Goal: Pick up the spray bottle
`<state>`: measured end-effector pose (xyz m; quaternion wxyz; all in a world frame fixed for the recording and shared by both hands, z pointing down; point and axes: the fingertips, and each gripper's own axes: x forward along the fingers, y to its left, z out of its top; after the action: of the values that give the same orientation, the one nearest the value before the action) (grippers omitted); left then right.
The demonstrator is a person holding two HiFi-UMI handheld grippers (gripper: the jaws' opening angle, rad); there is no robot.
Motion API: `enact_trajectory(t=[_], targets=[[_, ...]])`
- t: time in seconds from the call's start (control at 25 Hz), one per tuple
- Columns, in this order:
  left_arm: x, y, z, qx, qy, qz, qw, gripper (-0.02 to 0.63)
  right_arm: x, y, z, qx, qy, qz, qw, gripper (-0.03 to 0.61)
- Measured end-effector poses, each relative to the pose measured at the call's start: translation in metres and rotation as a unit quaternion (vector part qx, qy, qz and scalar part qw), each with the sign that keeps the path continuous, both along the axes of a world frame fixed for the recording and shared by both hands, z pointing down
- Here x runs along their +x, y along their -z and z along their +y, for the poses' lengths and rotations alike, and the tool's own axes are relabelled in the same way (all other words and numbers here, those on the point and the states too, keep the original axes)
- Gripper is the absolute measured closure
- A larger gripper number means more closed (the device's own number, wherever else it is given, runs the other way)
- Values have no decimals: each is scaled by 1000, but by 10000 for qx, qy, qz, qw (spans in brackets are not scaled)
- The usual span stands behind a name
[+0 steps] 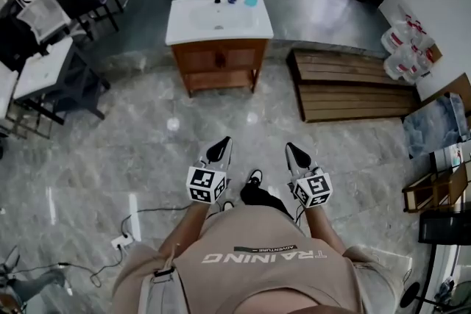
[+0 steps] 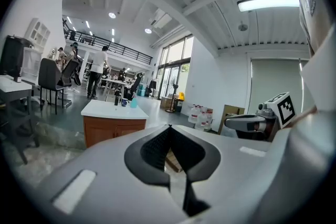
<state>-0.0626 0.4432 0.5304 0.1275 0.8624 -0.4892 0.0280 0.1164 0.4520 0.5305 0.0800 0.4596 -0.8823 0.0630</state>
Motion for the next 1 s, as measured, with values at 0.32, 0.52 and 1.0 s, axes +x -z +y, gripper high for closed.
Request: enact_trajectory(t=[0.32,0.52,1.0], targets=[[19,4,-76,-125,66,-166,9998,598,7,7,-95,146,417,169,9989,577],[38,6,-122,-147,-15,-405,9991,598,13,-5,-139,153,552,136,9983,577],[39,1,-194,-395,172,-461,9980,598,21,-26,-227,-261,607,-78,9978,577]])
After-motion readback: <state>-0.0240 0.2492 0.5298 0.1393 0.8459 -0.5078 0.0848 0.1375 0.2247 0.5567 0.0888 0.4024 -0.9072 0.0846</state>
